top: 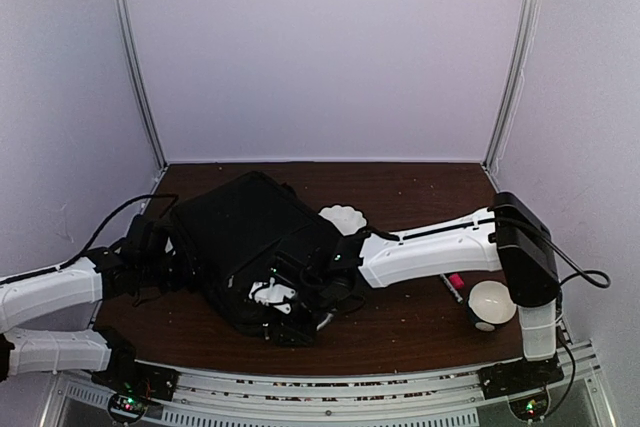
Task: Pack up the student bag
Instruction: Move the student bag to the center of the board, then grab the largest pocket of the student bag.
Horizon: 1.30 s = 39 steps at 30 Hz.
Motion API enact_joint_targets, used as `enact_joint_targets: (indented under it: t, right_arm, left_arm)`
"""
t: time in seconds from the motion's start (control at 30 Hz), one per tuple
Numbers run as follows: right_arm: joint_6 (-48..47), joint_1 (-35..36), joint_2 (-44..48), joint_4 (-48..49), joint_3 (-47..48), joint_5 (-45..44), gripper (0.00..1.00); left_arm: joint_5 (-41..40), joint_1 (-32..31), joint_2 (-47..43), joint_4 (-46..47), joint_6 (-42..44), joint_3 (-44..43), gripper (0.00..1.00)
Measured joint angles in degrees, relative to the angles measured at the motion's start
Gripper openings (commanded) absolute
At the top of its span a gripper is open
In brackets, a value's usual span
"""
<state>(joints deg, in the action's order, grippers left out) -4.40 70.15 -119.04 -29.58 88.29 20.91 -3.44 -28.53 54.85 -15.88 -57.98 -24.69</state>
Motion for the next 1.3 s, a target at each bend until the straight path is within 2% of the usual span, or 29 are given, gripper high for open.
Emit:
enact_joint_targets:
  t: [0.03,0.2,0.37,0.5,0.57,0.6,0.67,0.77,1.0,1.07,1.3]
  right_arm:
    - [-0.1,-0.2,0.0,-0.1,0.2,-0.2,0.47]
    - [-1.7,-2.3,-2.2,-1.2,4.7,-0.9,0.47]
    - [-3.3,-5.1,-6.0,-4.1,12.3,-1.1,0.47]
    - [-3.8,-7.0,-9.7,-6.6,20.0,-1.3,0.47]
    - [-4.0,-8.0,-11.8,-7.5,24.1,-1.5,0.47]
    - [-4.1,-8.5,-12.8,-7.7,26.0,-1.6,0.47]
    - [-4.2,-9.6,-13.6,-7.8,27.8,-2.0,0.47]
    - [-4.1,-10.6,-13.1,-7.2,26.9,-2.1,0.47]
    - [-2.9,-11.3,-2.1,-3.6,6.1,-1.6,0.44]
    - [-2.8,-10.9,-0.6,-3.0,3.3,-1.0,0.43]
    - [-2.6,-8.6,-0.8,-0.4,3.6,1.1,0.45]
  left_arm:
    - [0.2,0.8,0.2,0.8,-0.4,0.2,0.00]
    - [0.0,3.1,-1.3,2.5,-1.3,1.5,0.00]
    - [-2.0,4.6,-8.7,1.1,-2.4,3.7,0.00]
    - [-4.9,5.0,-18.3,-4.1,-4.5,5.7,0.01]
    - [-6.1,5.2,-22.3,-6.5,-5.4,6.7,0.29]
    - [-6.6,5.3,-24.1,-7.9,-5.6,7.3,0.38]
    - [-6.9,5.4,-26.3,-9.9,-5.9,7.8,0.46]
    - [-6.8,5.4,-26.6,-12.2,-5.0,7.4,0.49]
    - [-4.7,5.4,-23.8,-17.7,4.5,0.1,0.49]
    - [-3.1,5.3,-22.0,-17.6,8.4,-2.3,0.49]
    - [1.0,4.8,-19.1,-16.9,17.2,-4.0,0.50]
